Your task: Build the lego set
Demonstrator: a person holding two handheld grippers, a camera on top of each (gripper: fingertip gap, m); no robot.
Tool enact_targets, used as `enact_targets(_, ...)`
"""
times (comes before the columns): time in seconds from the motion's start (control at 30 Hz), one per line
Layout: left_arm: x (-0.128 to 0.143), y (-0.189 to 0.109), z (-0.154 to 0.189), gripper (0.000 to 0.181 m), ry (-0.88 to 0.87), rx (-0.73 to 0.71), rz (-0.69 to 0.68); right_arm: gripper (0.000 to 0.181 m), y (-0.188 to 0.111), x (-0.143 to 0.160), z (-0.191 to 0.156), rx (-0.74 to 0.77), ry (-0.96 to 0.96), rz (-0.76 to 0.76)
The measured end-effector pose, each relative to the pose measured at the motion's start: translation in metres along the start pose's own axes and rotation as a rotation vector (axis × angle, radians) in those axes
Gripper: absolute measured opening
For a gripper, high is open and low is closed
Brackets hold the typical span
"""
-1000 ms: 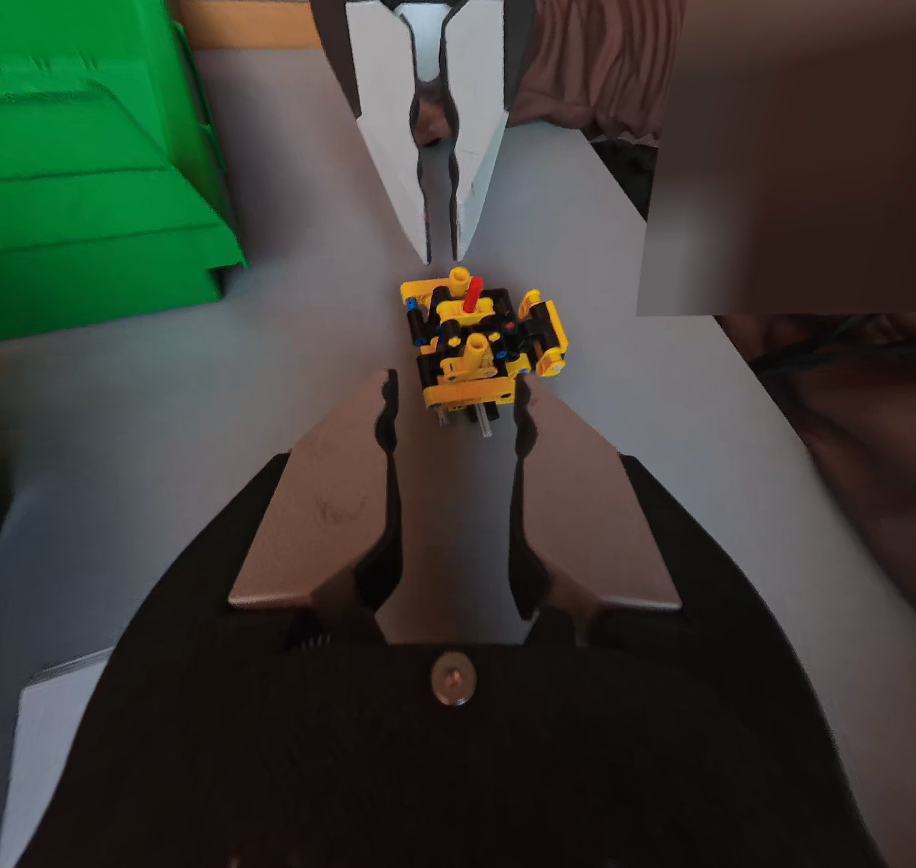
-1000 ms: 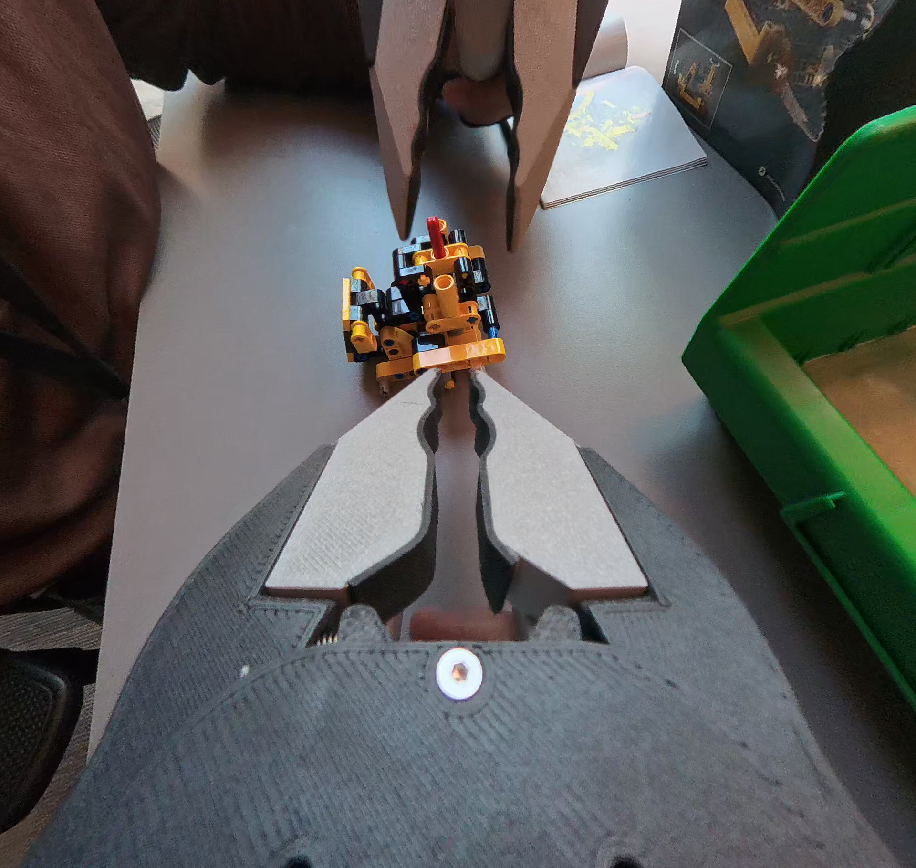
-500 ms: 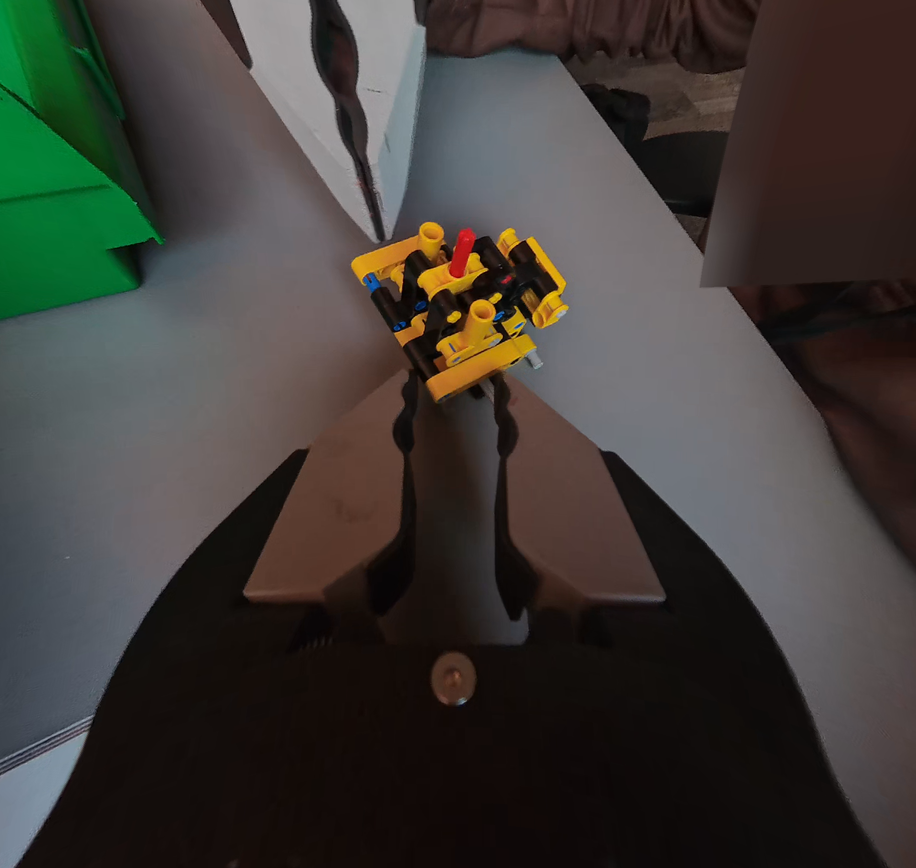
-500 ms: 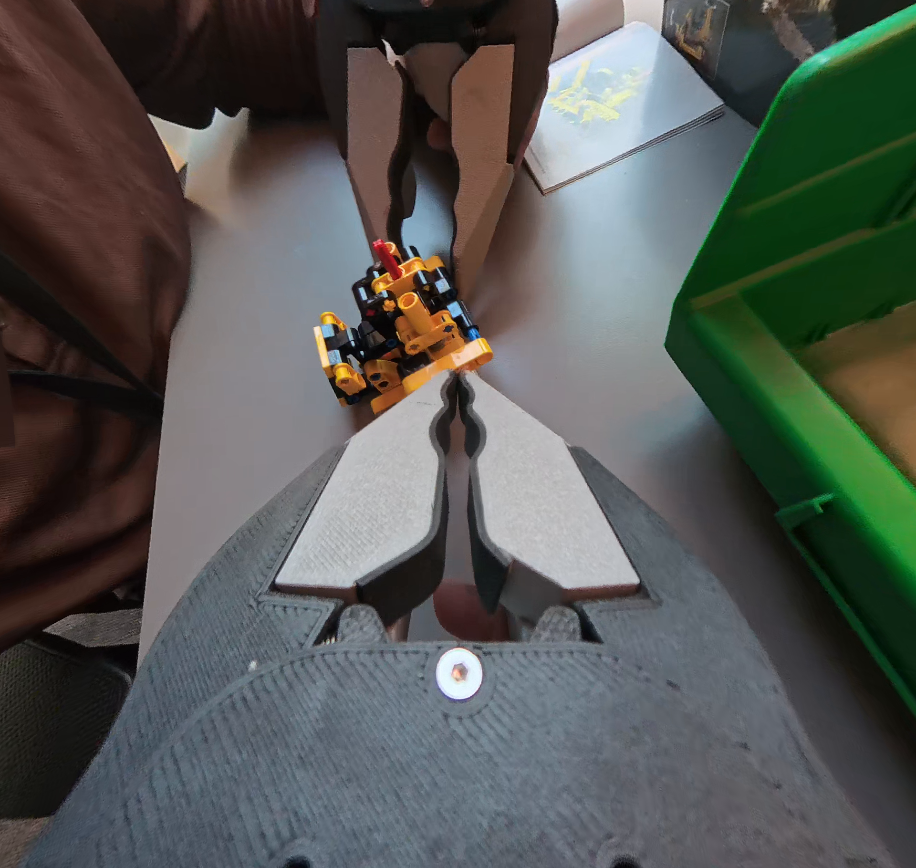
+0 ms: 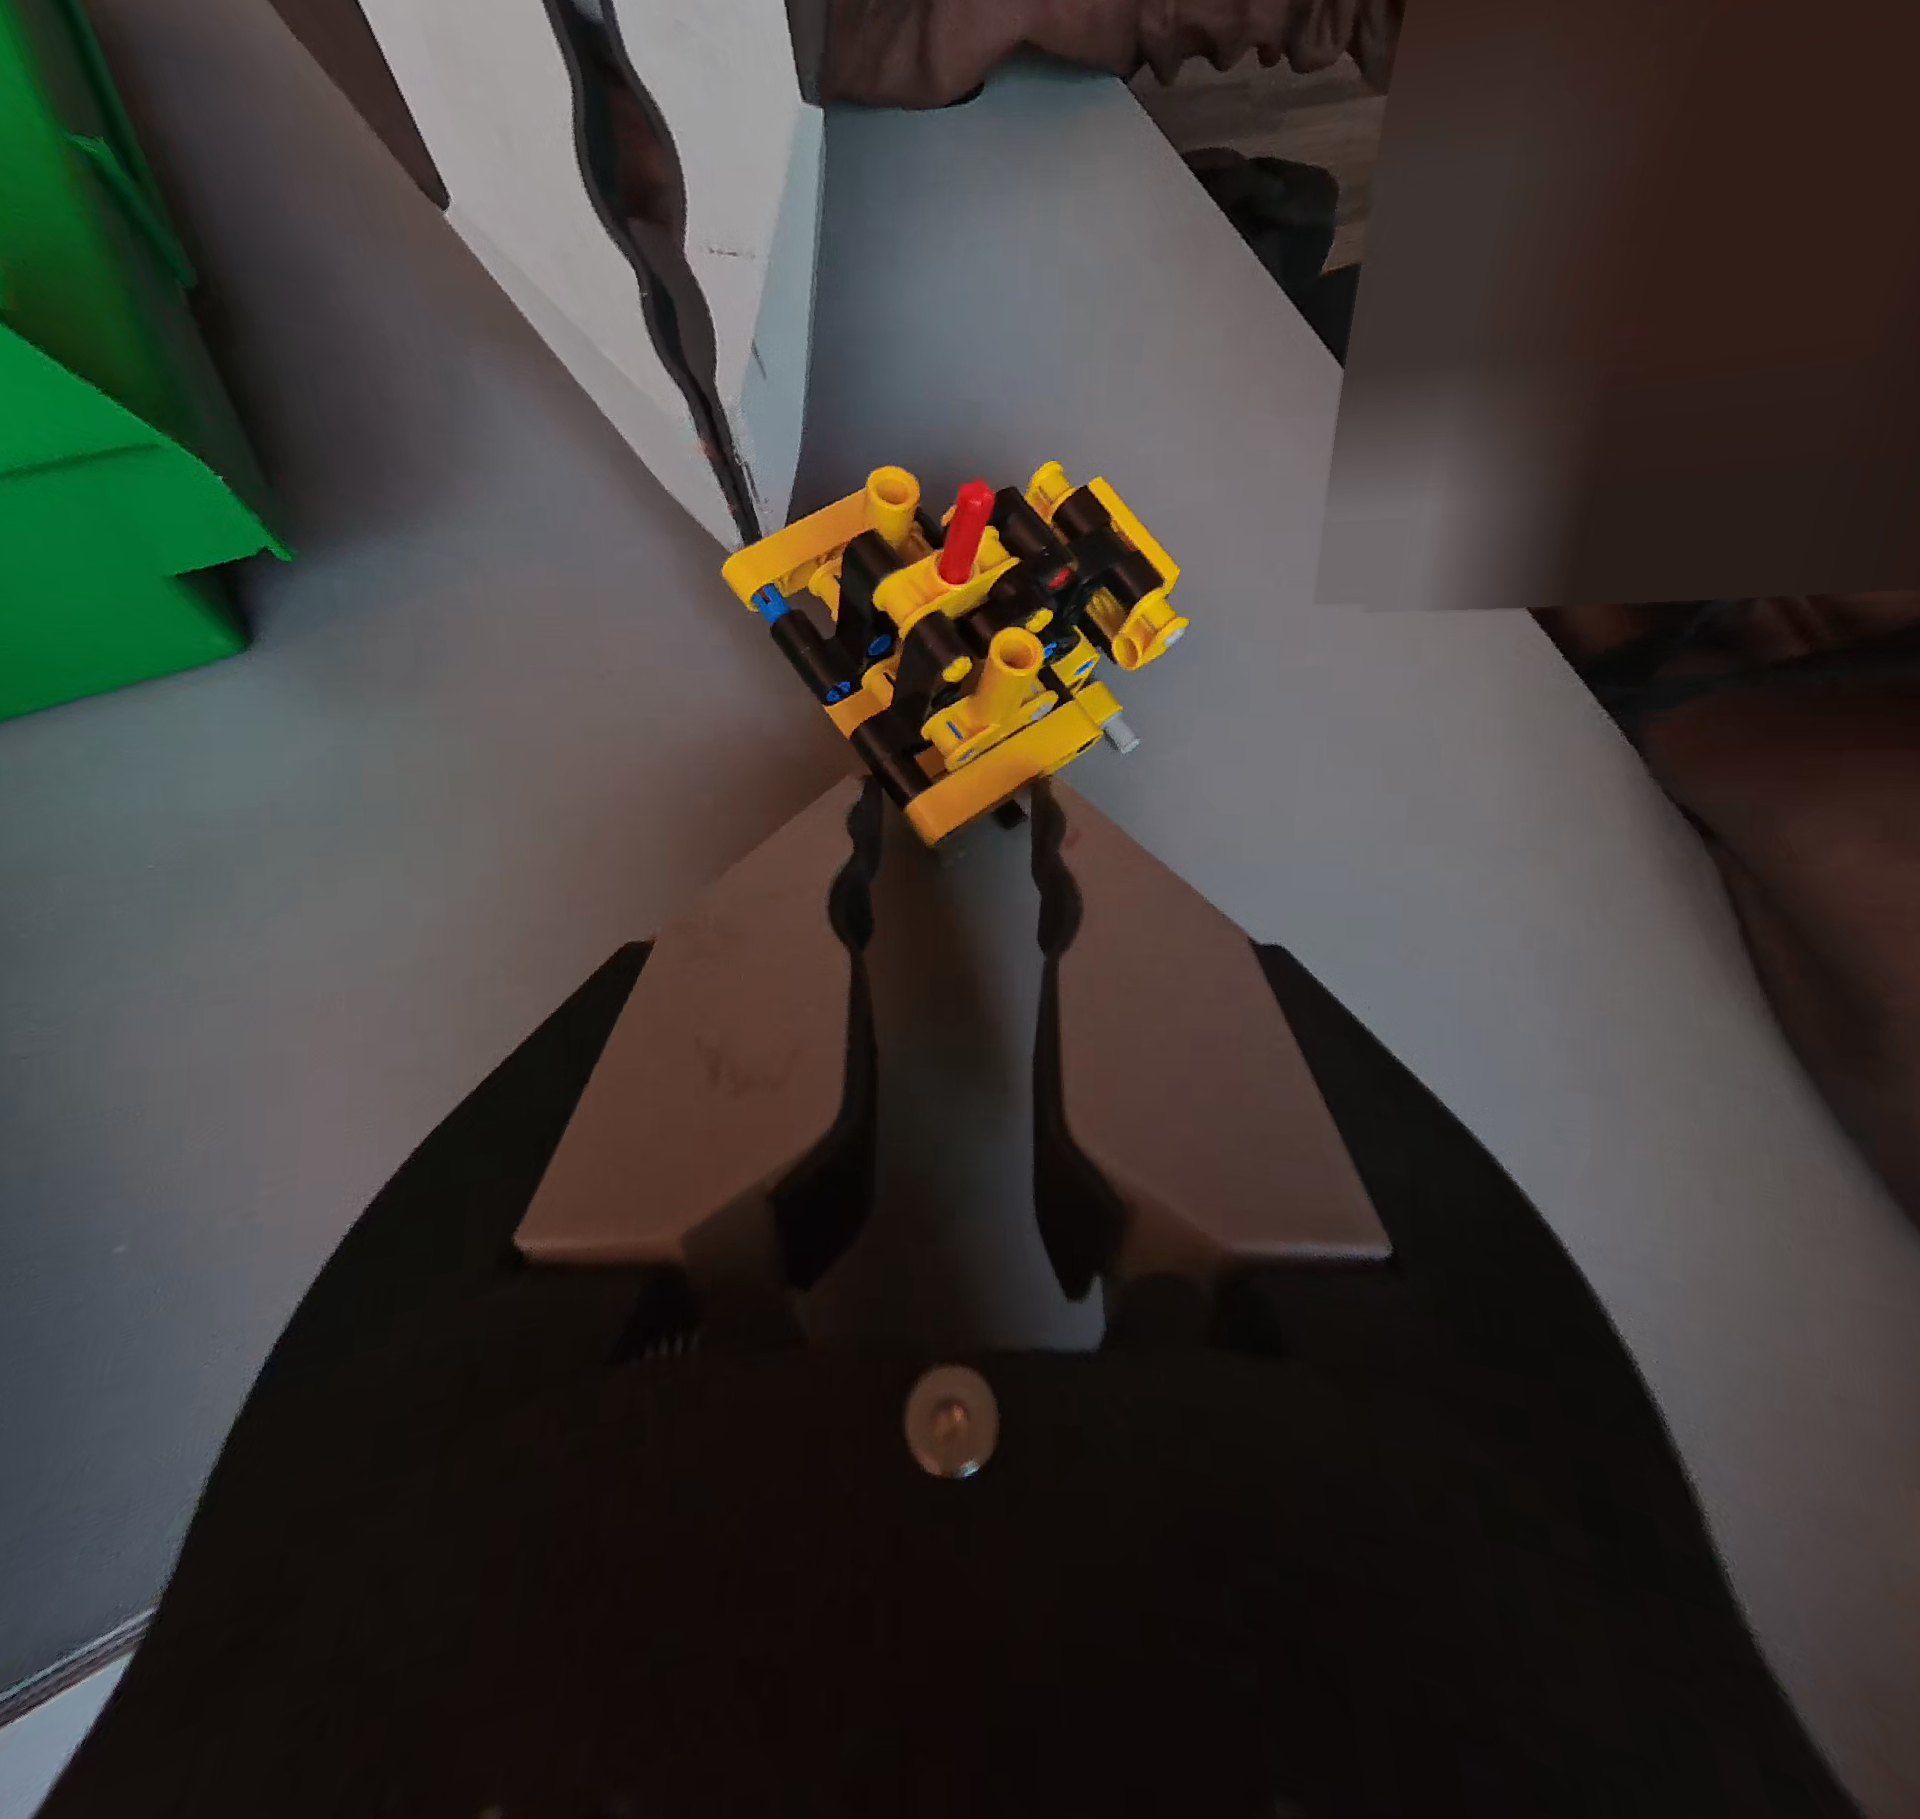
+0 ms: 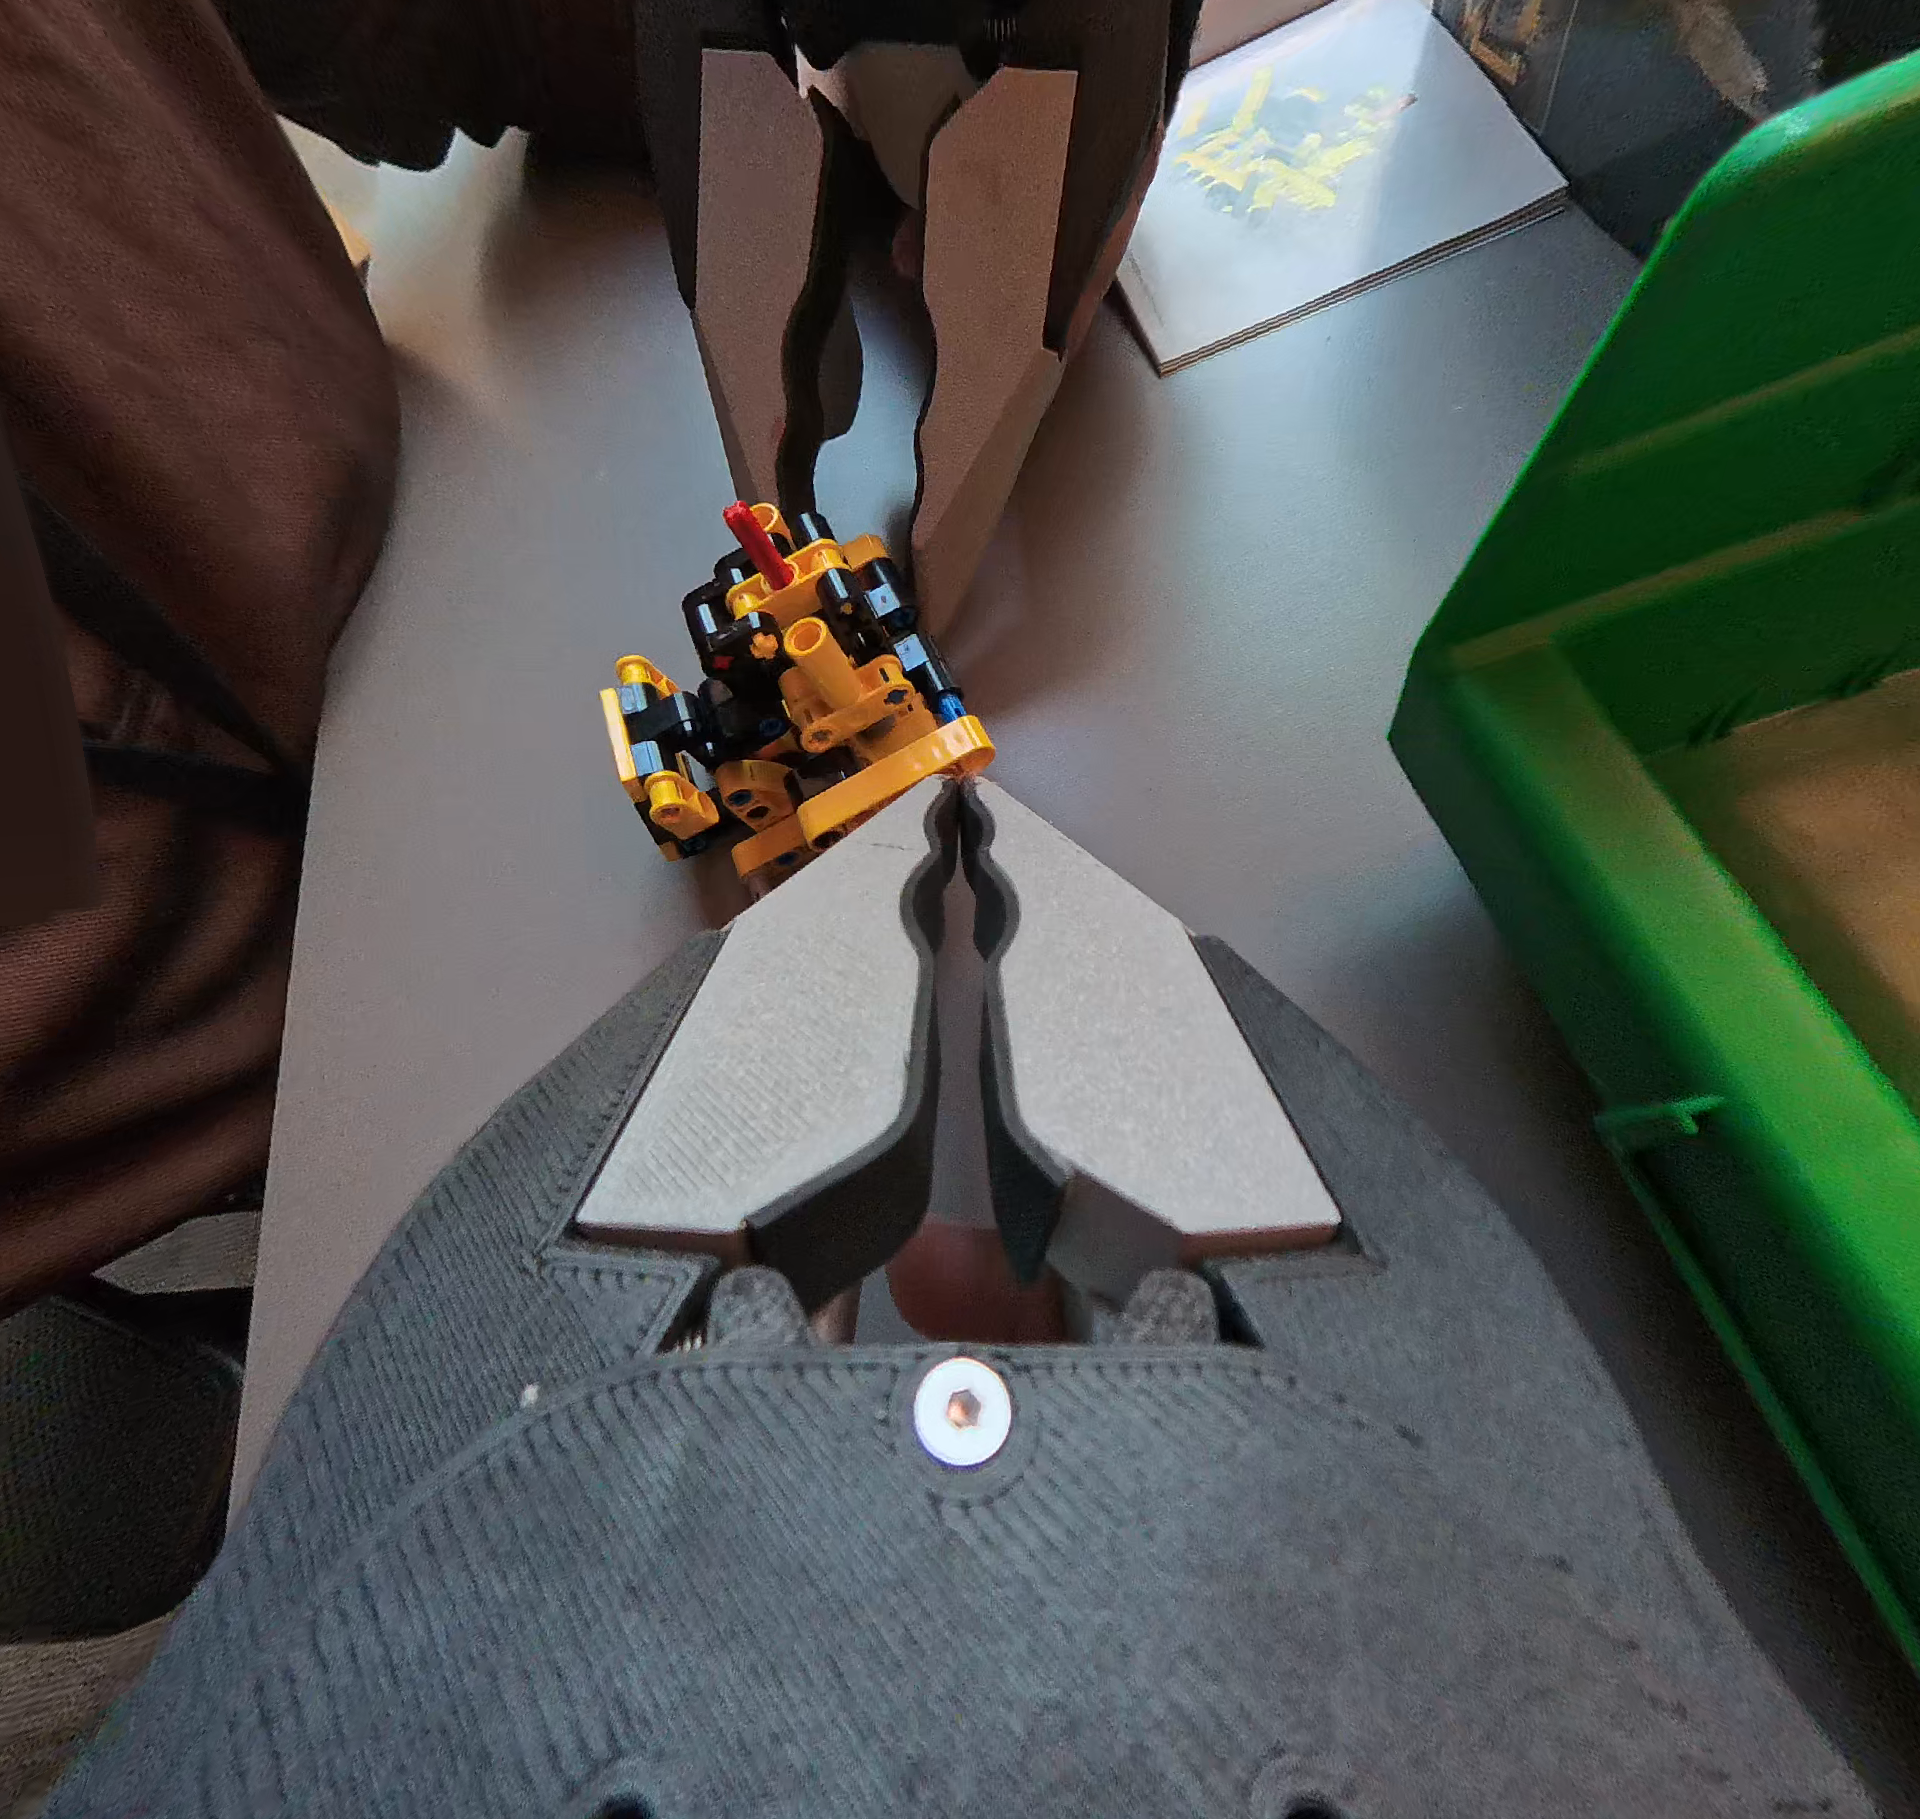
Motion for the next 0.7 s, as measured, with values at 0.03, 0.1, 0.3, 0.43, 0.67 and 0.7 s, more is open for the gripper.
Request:
enact_targets(0.03, 0.0, 0.001, 0.0, 0.025, -0.006, 0.005, -0.005, 0.0, 0.0, 0.0, -0.001, 0.0, -0.007, 0.002)
enact_targets(0.1, -0.001, 0.003, 0.0, 0.025, -0.035, 0.022, -0.007, 0.0, -0.001, 0.0, -0.002, 0.003, -0.017, 0.003)
enact_targets(0.3, -0.002, 0.006, 0.003, 0.024, -0.046, 0.015, -0.009, 0.0, -0.001, 0.001, -0.006, 0.043, -0.065, -0.003)
enact_targets(0.43, -0.002, 0.007, 0.003, 0.023, -0.056, 0.039, -0.014, 0.0, 0.0, 0.001, -0.008, 0.053, -0.085, -0.006)
enact_targets(0.67, -0.003, 0.007, 0.003, 0.023, -0.05, 0.046, -0.02, 0.0, 0.001, 0.001, -0.011, 0.081, -0.114, -0.006)
enact_targets(0.7, -0.003, 0.008, 0.003, 0.023, -0.052, 0.051, -0.021, 0.0, 0.001, 0.001, -0.011, 0.083, -0.118, -0.007)
Point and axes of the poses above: each gripper's, where its closed fingertips meet, y out along the fingers, x out of its underside, z = x × y across the jaws, the point moved 9 cm from there along -y, back along the fingers
